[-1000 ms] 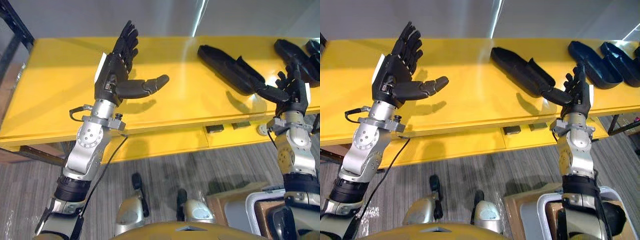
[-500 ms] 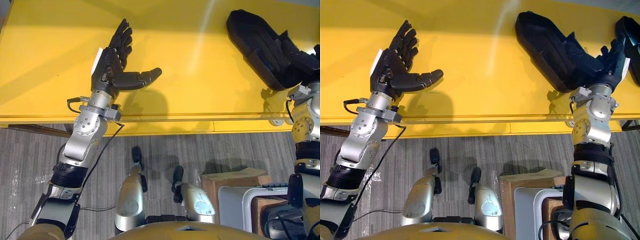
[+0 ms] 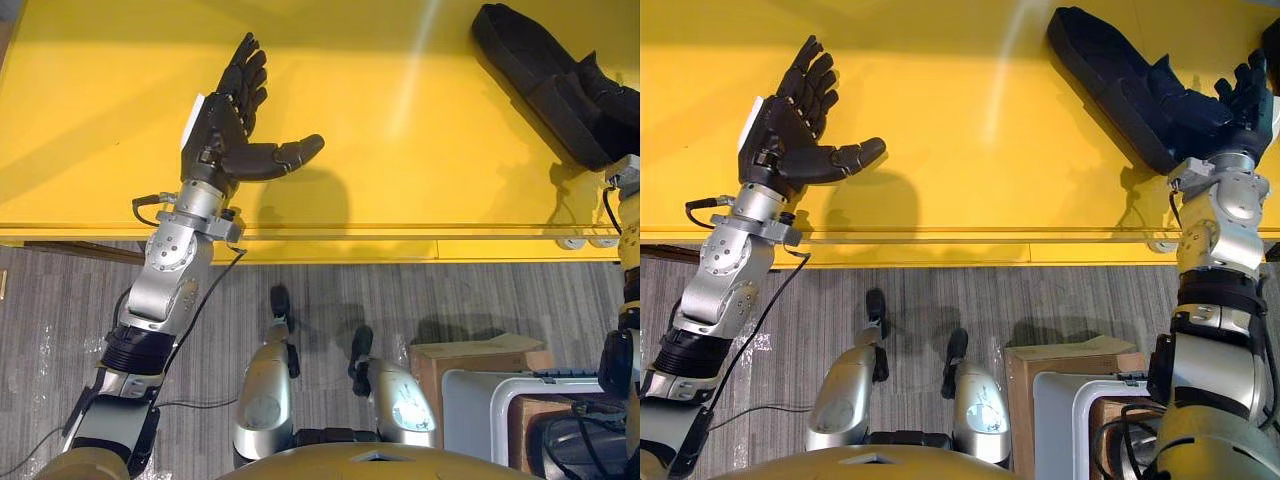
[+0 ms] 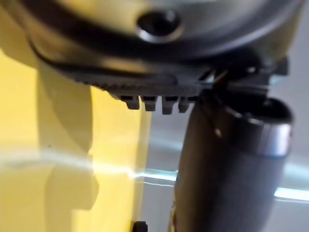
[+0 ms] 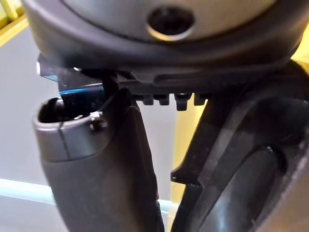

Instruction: Walk over and take three plastic housings, then place them on the shelf

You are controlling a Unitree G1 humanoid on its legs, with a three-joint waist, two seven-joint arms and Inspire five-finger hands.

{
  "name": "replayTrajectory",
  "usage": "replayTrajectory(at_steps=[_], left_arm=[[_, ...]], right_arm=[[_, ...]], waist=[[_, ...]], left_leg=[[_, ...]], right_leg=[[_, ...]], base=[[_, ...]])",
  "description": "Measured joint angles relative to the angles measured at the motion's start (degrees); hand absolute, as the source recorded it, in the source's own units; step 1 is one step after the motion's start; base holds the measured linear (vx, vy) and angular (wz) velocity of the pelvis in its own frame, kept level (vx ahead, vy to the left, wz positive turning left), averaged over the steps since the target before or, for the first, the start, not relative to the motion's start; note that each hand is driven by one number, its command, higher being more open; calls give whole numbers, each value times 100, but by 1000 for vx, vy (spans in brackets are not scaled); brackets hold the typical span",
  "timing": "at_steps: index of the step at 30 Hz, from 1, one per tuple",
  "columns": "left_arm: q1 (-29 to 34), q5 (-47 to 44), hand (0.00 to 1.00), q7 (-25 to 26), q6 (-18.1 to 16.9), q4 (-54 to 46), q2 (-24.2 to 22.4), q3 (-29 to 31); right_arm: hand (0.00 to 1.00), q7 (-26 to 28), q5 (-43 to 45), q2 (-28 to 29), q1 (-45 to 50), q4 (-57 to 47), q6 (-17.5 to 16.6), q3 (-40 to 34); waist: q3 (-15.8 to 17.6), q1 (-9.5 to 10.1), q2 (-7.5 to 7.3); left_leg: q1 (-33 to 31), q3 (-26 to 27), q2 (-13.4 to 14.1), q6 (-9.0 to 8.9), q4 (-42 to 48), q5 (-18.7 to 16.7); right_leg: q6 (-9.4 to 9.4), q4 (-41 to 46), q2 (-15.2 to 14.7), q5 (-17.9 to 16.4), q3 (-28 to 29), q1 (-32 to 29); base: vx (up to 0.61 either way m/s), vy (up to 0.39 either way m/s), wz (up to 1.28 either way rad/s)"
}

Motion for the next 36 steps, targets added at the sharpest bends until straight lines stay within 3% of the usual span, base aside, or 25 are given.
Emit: replayTrajectory(at_steps=[4,15,22,25,36], left_arm=[[124,-1,100,-82,2,-1,50,114],[868,101,100,-391,43,-208,5,308],[1298,115,100,-548,168,-209,-110,208],[1397,328,100,-576,213,-209,-242,183],[1610,353,100,-554,334,-245,-735,-220]], right_arm=[[100,522,16,-78,92,5,80,-5],[100,1350,1,-177,1819,-1248,223,-415],[100,1562,-25,545,2737,-1565,395,-606],[100,1627,-16,761,2953,-1729,470,-605],[100,1052,486,932,3058,-1966,440,-721]], waist=[[0,-70,0],[-31,-207,-14],[-649,-258,-275],[-863,-355,-318],[-1122,-377,-83]], left_leg=[[192,39,-21,-7,-188,69],[591,127,-64,-19,-225,-18],[815,279,-71,-48,-242,-157],[878,339,-88,-43,-244,-200],[973,355,-117,-38,-242,-213]], right_leg=[[4,5,-9,-15,17,87],[30,-47,-60,-80,73,459],[117,-402,-56,-5,185,768],[141,-582,-69,78,220,885],[182,-666,-83,144,214,1005]], base=[[14,1,-2],[30,-1,-4],[52,1,-10],[57,20,-9],[8,12,-2]])
